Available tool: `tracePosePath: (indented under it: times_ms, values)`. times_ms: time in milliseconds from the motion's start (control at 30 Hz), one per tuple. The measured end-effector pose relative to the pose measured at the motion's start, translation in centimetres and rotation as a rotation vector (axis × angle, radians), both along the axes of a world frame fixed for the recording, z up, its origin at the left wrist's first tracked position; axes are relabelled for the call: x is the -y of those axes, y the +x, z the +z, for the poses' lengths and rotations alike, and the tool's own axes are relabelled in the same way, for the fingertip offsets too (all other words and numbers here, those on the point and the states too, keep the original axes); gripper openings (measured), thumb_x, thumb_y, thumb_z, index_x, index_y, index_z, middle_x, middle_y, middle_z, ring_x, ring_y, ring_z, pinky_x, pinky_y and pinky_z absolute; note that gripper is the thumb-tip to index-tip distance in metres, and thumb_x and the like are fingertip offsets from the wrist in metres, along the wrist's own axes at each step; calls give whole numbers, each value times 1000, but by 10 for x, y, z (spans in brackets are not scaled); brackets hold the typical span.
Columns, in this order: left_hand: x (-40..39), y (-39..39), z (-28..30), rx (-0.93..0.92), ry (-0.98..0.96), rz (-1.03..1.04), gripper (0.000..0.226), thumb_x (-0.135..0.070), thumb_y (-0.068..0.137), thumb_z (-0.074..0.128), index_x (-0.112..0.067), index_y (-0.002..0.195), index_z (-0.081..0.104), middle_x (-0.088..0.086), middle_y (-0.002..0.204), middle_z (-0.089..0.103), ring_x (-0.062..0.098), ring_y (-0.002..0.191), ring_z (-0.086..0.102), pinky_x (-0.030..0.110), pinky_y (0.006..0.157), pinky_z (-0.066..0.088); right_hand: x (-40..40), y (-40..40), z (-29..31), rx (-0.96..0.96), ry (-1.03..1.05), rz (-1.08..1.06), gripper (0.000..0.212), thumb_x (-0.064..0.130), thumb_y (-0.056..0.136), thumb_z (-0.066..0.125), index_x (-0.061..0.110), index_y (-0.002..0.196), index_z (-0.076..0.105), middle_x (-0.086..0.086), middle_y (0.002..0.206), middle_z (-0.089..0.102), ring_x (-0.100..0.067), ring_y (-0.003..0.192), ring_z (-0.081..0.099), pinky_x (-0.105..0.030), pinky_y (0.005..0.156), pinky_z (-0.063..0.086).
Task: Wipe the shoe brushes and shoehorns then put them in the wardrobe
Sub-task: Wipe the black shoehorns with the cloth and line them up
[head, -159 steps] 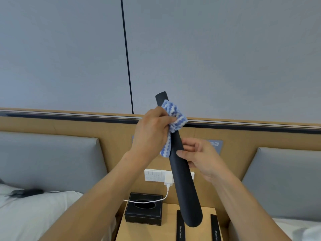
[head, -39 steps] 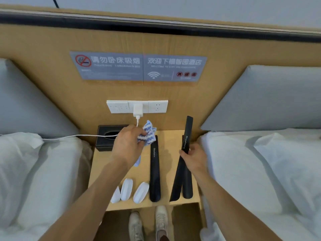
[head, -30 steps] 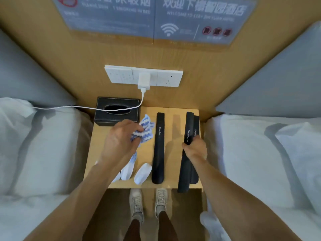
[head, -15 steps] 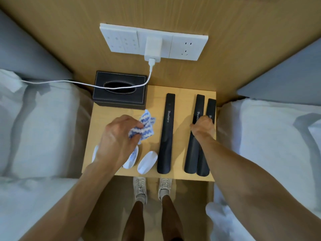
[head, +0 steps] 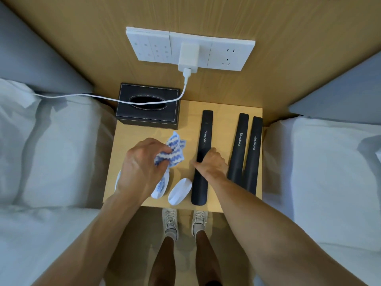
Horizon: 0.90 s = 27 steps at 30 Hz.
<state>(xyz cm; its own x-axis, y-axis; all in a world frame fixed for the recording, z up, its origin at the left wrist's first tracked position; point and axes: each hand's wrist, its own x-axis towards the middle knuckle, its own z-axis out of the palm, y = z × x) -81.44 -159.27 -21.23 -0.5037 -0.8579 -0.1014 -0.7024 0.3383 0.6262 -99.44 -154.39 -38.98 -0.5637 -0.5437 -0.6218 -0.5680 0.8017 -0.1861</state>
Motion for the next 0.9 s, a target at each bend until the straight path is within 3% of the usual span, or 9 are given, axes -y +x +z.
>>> tracePosePath:
  times_ms: [167,333,433,533,633,833,900]
  values:
    - [0,13,0,2,1,65,21,1,77,76,-6,97,74,5,99,69,13,81,61,15,72,47,1,3,-2,26,-5,-119,45,36,82,72,13,114,50,-7,111,65,-30,104,65,-32,75,47]
    - [1,14,5,-5,3,81,20,1,78,76,-6,97,74,6,100,69,17,84,63,21,73,49,0,-3,1,55,1,-154,39,19,82,71,11,115,51,-9,112,63,-30,102,65,-30,68,49]
    - [1,13,11,-15,-12,77,19,1,79,75,-6,97,74,6,100,69,19,86,64,26,73,52,-2,-11,-1,83,32,-204,36,5,84,66,9,117,54,-11,113,62,-30,101,66,-36,77,59]
    - [1,16,12,-20,-25,64,19,0,79,75,-6,97,74,7,101,69,20,87,65,25,73,52,-6,-17,-6,100,66,-253,31,4,86,69,7,115,59,-13,114,64,-30,102,66,-38,80,60]
    - [1,20,8,-19,-22,75,19,0,78,76,-6,96,74,6,100,69,16,85,63,16,72,48,-9,-21,-9,127,57,-269,25,6,85,72,7,109,64,-12,111,67,-28,99,68,-32,73,58]
    - [0,23,14,2,-37,62,20,0,79,75,-7,97,74,6,100,69,18,87,64,18,74,47,-17,-31,5,224,-25,-360,20,-5,82,71,12,93,66,-12,98,69,-27,82,72,-41,72,63]
    - [2,18,21,-22,-47,55,20,1,79,74,-7,97,74,6,99,69,14,84,62,10,73,45,-21,-35,18,257,-60,-377,19,-4,82,73,12,89,65,-12,96,69,-24,75,73,-40,69,64]
